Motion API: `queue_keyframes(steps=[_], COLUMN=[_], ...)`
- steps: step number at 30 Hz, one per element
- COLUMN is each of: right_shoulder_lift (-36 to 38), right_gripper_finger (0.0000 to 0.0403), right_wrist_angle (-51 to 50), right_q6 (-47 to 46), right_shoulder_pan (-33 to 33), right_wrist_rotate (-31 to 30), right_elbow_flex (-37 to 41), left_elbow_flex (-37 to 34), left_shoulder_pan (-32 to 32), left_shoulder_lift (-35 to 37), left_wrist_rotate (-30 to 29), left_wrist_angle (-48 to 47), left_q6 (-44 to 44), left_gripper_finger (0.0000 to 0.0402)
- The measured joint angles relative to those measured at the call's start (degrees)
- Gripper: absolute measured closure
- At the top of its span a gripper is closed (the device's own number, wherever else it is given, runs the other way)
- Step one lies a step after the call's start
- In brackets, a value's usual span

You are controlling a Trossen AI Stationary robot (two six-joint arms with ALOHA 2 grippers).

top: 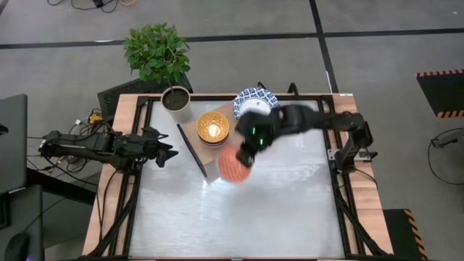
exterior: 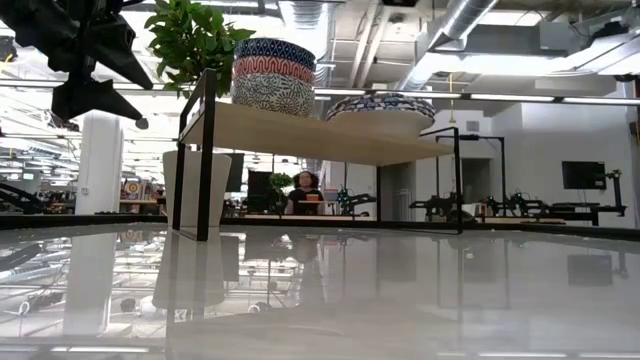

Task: Place and stack bowls onto a shelf
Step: Stack the orange bowl on top of the yellow bowl on the shelf

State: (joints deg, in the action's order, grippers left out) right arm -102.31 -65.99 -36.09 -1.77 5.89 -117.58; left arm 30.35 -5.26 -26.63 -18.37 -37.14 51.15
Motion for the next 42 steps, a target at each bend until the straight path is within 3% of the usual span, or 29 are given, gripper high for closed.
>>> queue_keyframes(steps=[6, 16, 29, 42], right_shoulder_lift=[-2.07, -2.13, -10.77, -13.26], right_gripper_finger=[0.0367, 0.0367, 0.0367, 0.0367], right_wrist_angle=[-1.67, 2.27, 8.21, 4.37], right_q6=[5.33, 7.50, 7.69, 8.14], right_shoulder_pan=[8.17, 17.60, 18.04, 18.69], right_wrist_rotate=[-0.08, 0.02, 2.09, 4.11], right_elbow_flex=[-11.16, -12.31, -12.33, -12.29], left_elbow_flex=[-0.01, 0.00, -0.01, 0.00], left_shoulder_pan=[0.00, 0.00, 0.00, 0.00], left_shoulder_lift=[0.02, 0.02, 0.00, 0.00], left_wrist_rotate=[-0.04, -0.34, -0.97, -1.21], left_wrist_angle=[0.06, 0.09, -1.09, -1.22], left_q6=[0.44, 0.53, 0.60, 0.57], left_gripper_finger=[0.0155, 0.0155, 0.0155, 0.0155])
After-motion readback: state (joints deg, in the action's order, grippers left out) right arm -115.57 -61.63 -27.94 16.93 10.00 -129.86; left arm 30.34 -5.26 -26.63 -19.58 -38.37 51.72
